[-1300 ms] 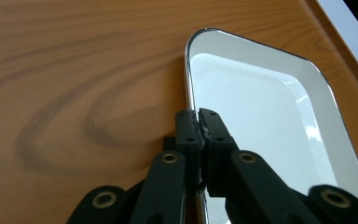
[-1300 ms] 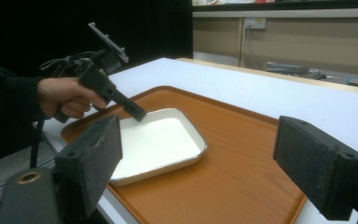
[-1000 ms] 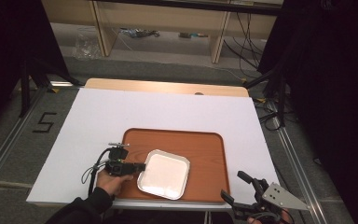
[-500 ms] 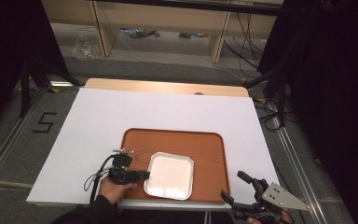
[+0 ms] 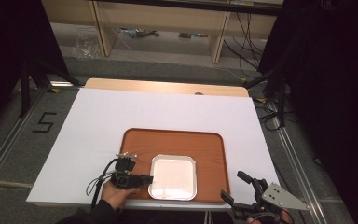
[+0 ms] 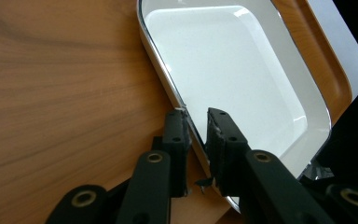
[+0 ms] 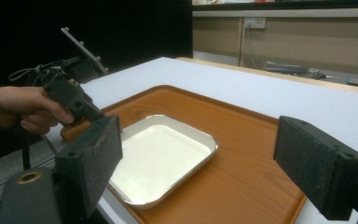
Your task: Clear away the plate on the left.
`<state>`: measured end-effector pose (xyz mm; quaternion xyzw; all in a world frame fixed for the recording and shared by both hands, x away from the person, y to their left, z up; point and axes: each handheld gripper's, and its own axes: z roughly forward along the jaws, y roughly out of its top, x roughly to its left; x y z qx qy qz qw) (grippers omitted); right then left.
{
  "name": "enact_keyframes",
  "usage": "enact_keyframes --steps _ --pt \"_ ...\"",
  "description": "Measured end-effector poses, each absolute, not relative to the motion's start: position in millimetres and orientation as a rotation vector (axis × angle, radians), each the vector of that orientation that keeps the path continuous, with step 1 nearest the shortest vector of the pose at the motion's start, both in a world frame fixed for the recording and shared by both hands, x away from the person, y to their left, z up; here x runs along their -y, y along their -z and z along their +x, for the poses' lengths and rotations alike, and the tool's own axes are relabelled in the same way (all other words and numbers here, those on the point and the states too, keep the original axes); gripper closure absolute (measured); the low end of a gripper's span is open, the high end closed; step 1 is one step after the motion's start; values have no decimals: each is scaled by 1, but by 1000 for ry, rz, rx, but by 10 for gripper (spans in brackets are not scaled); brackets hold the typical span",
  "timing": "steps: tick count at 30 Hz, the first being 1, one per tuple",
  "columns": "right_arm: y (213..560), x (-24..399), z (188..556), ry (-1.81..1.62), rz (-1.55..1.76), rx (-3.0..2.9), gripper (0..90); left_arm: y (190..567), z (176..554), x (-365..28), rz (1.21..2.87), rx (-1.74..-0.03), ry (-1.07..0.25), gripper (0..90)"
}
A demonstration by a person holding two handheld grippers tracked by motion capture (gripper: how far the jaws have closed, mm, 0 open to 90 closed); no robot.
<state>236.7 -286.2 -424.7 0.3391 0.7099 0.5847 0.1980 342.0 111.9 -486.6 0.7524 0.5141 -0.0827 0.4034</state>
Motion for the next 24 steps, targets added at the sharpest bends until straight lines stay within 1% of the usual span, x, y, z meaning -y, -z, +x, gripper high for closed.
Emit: enact_keyframes --steps 9,13,17,20,22,24 --pt "425 287 238 -1628 928 -1977 165 486 342 -111 1916 -1278 191 761" --pt "425 286 237 -1632 946 -1989 165 481 340 -112 1912 -1260 122 723" --pt "424 288 238 -1612 926 -1988 165 475 340 -116 1935 -1232 51 655" --pt "424 288 238 -1610 923 -1988 165 472 340 -118 1899 -1233 31 625" --pt "424 288 238 -1611 926 -1989 165 469 341 -120 1924 -1210 7 582" --pt "424 288 238 -1611 923 -1988 165 468 340 -119 1909 -1213 -5 531"
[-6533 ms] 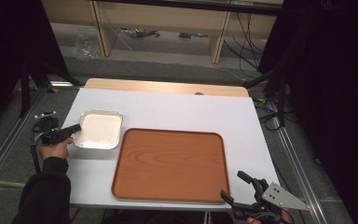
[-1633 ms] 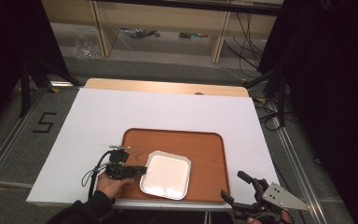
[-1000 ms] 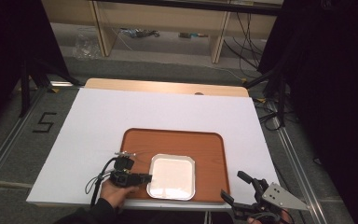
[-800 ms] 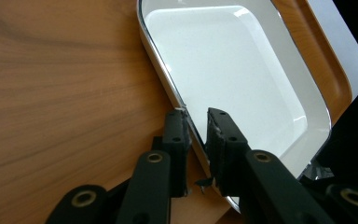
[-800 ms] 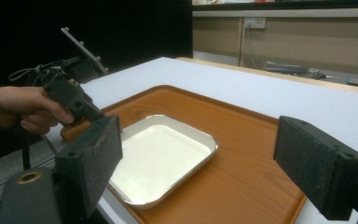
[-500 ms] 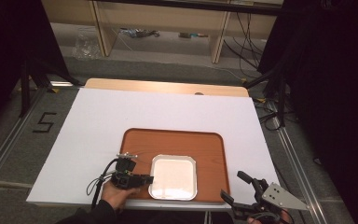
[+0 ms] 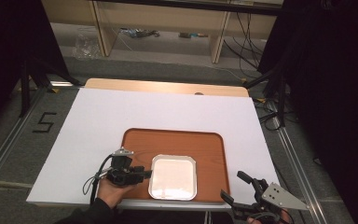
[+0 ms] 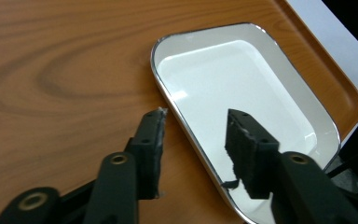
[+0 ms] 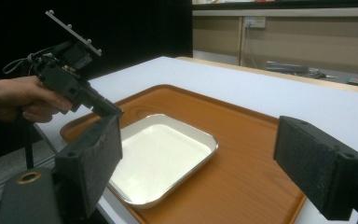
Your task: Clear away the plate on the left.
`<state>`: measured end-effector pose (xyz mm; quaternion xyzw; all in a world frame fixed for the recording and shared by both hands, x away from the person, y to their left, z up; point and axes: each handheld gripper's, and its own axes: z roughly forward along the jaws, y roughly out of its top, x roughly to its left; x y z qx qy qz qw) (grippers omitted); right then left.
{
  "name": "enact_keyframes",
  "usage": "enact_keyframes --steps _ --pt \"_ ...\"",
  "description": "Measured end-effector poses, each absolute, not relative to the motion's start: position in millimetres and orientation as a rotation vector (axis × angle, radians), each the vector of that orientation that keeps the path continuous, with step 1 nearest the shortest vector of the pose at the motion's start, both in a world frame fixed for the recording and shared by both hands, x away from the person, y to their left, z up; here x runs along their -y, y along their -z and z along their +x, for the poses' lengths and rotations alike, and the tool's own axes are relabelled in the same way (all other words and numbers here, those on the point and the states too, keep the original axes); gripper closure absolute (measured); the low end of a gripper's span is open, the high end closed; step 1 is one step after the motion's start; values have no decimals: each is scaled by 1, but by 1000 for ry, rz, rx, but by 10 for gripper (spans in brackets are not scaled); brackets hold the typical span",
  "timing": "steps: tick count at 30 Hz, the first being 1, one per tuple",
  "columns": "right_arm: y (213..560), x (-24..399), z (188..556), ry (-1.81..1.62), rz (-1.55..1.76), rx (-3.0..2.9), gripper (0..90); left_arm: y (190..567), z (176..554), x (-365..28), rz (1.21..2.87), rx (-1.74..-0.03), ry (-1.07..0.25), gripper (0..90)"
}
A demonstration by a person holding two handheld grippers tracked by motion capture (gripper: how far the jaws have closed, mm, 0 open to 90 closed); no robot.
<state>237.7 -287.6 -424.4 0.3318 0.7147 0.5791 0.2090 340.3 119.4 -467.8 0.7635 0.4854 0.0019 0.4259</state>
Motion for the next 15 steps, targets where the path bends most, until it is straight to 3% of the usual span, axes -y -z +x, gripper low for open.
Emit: enact_keyframes --steps 3,15 --pt "425 288 238 -1612 912 -1984 165 462 339 -120 1907 -1187 -61 470" --pt "425 288 238 -1611 911 -1984 165 454 337 -130 1845 -1160 -93 385"
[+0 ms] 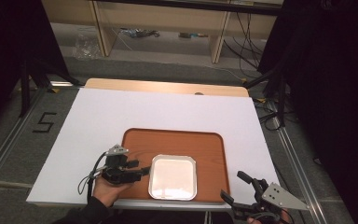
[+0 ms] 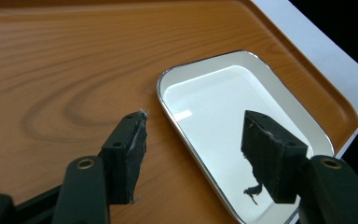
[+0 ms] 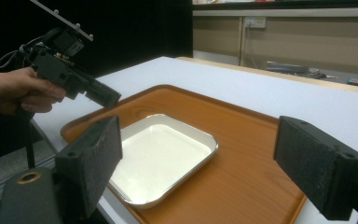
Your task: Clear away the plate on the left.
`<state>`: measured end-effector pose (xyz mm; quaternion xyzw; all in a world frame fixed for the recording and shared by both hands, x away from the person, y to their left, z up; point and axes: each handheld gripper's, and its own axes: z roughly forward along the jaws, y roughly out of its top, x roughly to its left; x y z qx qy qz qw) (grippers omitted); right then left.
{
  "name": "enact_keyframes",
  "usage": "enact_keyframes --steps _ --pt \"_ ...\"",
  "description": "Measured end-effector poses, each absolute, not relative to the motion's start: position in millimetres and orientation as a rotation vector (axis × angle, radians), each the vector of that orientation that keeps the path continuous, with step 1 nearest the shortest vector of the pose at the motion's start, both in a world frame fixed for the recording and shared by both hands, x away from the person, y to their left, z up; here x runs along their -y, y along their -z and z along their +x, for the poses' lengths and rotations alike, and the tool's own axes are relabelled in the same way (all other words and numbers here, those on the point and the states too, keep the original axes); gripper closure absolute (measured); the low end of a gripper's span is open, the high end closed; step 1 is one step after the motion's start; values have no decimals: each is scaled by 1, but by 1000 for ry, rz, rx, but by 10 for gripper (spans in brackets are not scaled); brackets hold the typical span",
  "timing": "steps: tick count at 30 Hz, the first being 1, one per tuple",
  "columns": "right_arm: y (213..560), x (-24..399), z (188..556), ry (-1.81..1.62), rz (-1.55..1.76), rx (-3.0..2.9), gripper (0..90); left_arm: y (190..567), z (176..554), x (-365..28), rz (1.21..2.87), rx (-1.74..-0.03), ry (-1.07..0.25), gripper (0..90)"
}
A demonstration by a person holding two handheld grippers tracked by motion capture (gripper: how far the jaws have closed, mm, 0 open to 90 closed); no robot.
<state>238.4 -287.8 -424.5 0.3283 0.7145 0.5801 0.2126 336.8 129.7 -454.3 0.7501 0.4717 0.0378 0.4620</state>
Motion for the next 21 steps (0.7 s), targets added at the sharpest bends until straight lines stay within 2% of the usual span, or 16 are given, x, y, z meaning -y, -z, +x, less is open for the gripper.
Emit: enact_keyframes --steps 21 --pt "424 287 237 -1614 934 -1994 163 439 325 -137 1838 -1021 -186 260"
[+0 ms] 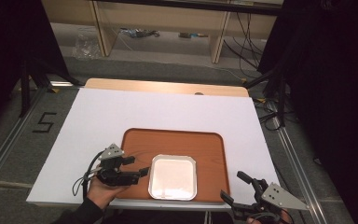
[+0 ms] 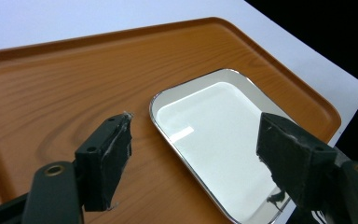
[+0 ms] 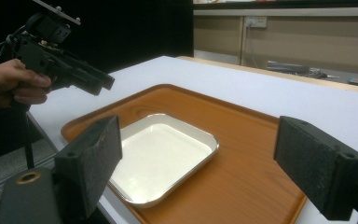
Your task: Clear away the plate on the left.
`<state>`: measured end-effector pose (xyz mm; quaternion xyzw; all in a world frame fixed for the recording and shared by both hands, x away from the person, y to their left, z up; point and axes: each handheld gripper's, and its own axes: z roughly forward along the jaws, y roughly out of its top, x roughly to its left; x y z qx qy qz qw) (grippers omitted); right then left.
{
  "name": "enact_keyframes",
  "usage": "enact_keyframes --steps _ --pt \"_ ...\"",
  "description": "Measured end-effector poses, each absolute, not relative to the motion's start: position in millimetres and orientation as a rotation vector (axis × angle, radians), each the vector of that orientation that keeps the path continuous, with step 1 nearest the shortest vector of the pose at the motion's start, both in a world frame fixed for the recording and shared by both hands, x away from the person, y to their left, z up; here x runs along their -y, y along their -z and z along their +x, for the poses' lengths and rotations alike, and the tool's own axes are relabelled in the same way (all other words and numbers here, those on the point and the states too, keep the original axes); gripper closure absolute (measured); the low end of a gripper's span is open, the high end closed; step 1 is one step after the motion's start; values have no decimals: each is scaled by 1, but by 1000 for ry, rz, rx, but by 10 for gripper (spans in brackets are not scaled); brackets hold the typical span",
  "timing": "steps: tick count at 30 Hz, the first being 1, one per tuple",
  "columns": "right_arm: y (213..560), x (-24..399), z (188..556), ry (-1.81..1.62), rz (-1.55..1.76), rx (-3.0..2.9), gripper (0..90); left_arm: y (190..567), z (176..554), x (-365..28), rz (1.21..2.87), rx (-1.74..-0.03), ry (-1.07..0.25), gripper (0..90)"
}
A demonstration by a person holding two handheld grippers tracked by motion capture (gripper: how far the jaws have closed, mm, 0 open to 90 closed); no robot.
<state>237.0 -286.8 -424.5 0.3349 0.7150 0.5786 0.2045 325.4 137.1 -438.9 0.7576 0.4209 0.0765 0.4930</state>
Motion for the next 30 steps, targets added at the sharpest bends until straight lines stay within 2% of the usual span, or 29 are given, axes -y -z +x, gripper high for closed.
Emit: enact_keyframes --steps 11,23,30 --pt "424 287 237 -1608 935 -1994 163 435 321 -143 1818 -1039 -189 237" --pt "424 286 237 -1602 941 -2000 162 429 311 -150 1827 -977 -191 183" --pt "424 286 237 -1602 942 -2000 162 427 306 -154 1825 -969 -191 183"
